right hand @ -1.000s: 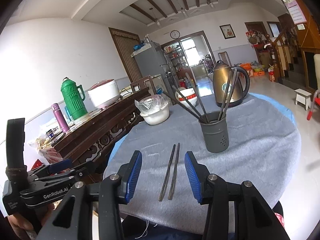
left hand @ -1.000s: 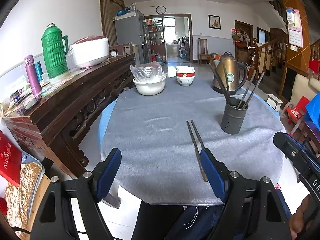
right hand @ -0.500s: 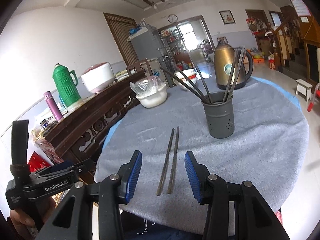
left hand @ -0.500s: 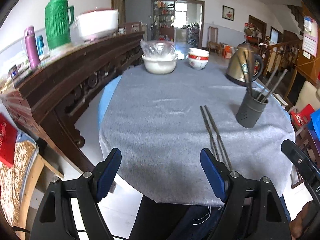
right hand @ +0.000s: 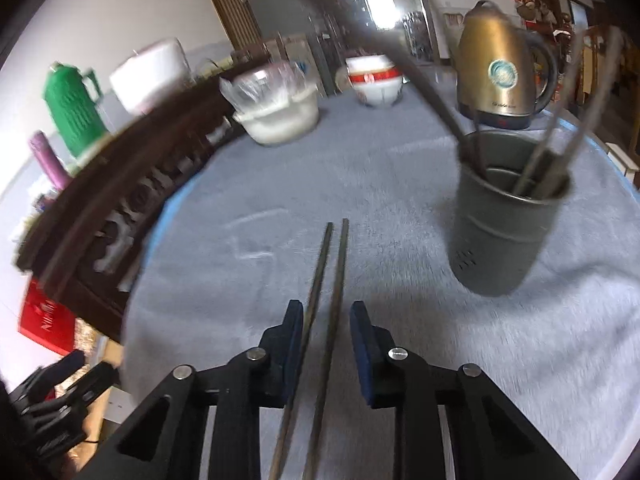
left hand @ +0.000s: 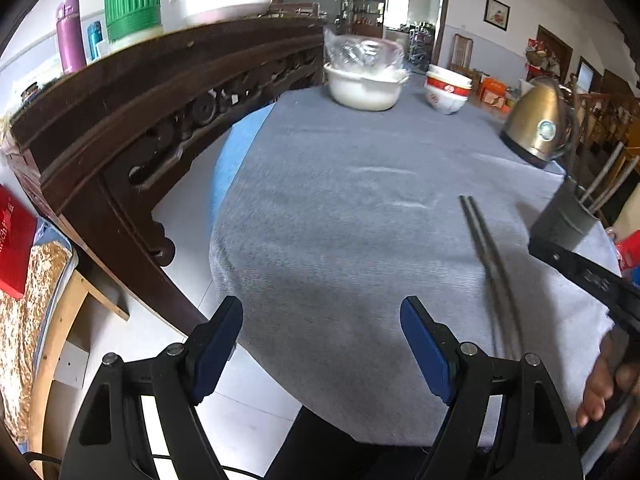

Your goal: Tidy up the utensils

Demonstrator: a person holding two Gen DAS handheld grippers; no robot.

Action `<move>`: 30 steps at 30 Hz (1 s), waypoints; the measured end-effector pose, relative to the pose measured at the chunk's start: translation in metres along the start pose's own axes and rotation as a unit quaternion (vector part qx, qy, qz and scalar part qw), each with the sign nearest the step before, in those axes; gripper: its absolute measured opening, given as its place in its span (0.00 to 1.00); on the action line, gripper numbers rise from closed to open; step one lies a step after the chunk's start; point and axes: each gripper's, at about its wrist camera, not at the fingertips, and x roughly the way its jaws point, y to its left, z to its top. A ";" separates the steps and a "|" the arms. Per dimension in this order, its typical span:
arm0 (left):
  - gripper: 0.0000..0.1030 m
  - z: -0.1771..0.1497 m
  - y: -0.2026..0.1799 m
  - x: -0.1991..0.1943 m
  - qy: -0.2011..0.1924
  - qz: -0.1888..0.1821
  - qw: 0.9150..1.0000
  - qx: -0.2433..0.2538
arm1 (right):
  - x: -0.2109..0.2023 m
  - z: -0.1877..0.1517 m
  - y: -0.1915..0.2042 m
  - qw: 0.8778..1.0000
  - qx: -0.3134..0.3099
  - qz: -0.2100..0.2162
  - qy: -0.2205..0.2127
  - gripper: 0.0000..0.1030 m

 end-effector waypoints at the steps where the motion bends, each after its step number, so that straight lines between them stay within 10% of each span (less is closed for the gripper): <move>1: 0.79 0.001 0.002 0.005 0.004 0.002 1.000 -0.001 | 0.006 0.003 0.000 1.000 -0.001 -0.002 0.004 0.25; 30: 0.79 0.019 -0.009 0.039 0.022 -0.002 1.000 0.018 | 0.056 0.029 -0.024 0.995 0.026 -0.037 0.092 0.09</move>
